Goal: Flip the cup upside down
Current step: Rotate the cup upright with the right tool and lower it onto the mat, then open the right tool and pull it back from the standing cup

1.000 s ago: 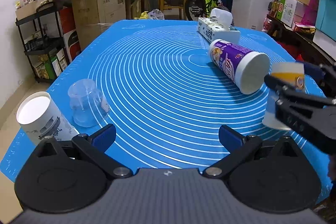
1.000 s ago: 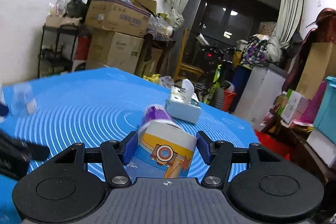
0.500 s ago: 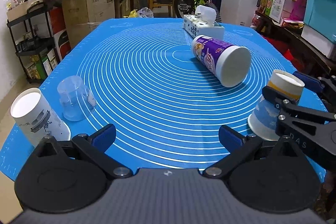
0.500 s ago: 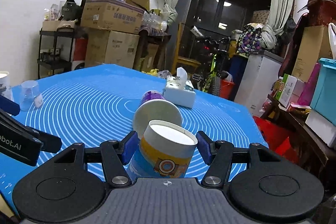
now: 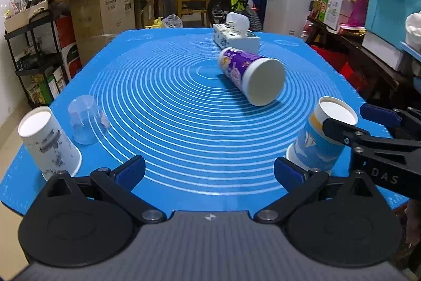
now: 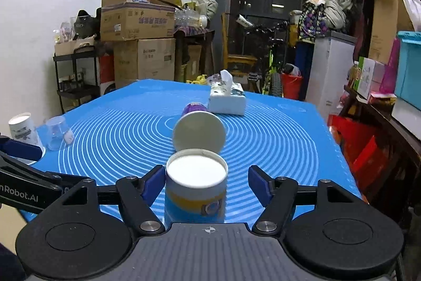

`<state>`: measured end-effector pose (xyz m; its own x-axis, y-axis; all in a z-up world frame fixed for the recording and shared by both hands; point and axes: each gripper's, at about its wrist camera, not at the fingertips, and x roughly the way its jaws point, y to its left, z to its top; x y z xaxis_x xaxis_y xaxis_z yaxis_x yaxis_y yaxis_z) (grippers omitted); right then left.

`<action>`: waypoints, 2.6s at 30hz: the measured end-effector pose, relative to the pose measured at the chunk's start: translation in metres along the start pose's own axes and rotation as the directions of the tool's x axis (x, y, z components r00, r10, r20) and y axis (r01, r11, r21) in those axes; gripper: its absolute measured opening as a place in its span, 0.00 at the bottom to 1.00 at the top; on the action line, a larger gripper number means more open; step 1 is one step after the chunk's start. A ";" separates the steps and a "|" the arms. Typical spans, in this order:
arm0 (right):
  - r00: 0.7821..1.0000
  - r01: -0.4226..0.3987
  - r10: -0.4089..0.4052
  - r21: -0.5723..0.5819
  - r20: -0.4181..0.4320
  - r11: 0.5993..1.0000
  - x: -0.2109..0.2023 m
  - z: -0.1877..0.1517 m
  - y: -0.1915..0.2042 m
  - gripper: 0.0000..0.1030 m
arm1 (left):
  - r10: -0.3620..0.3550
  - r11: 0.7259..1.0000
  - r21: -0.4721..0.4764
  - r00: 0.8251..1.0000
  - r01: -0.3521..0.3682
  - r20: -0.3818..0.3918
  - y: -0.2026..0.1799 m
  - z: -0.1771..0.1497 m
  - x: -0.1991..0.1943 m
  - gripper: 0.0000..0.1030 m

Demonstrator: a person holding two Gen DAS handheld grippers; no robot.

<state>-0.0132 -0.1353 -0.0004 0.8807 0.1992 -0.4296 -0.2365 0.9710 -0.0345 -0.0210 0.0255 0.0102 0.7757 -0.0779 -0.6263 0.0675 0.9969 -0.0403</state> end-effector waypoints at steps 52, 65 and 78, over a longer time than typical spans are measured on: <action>0.984 0.015 0.002 0.093 -0.177 0.996 -0.051 -0.035 -0.039 0.72 | -0.090 0.992 0.085 0.996 0.089 0.001 -0.049 -0.030 -0.021 0.99; 0.983 0.018 -0.001 0.091 -0.183 0.996 -0.050 -0.039 -0.039 0.72 | -0.092 0.992 0.089 0.996 0.092 -0.003 -0.049 -0.029 -0.022 0.99; 0.984 0.025 -0.008 0.094 -0.181 0.995 -0.053 -0.038 -0.040 0.72 | -0.098 0.991 0.089 0.995 0.099 -0.009 -0.051 -0.030 -0.022 0.99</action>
<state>-0.0657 -0.1899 -0.0110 0.7940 0.1646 -0.5852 -0.1747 0.9838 0.0397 -0.0600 -0.0235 0.0027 0.7599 -0.1754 -0.6259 0.1994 0.9794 -0.0324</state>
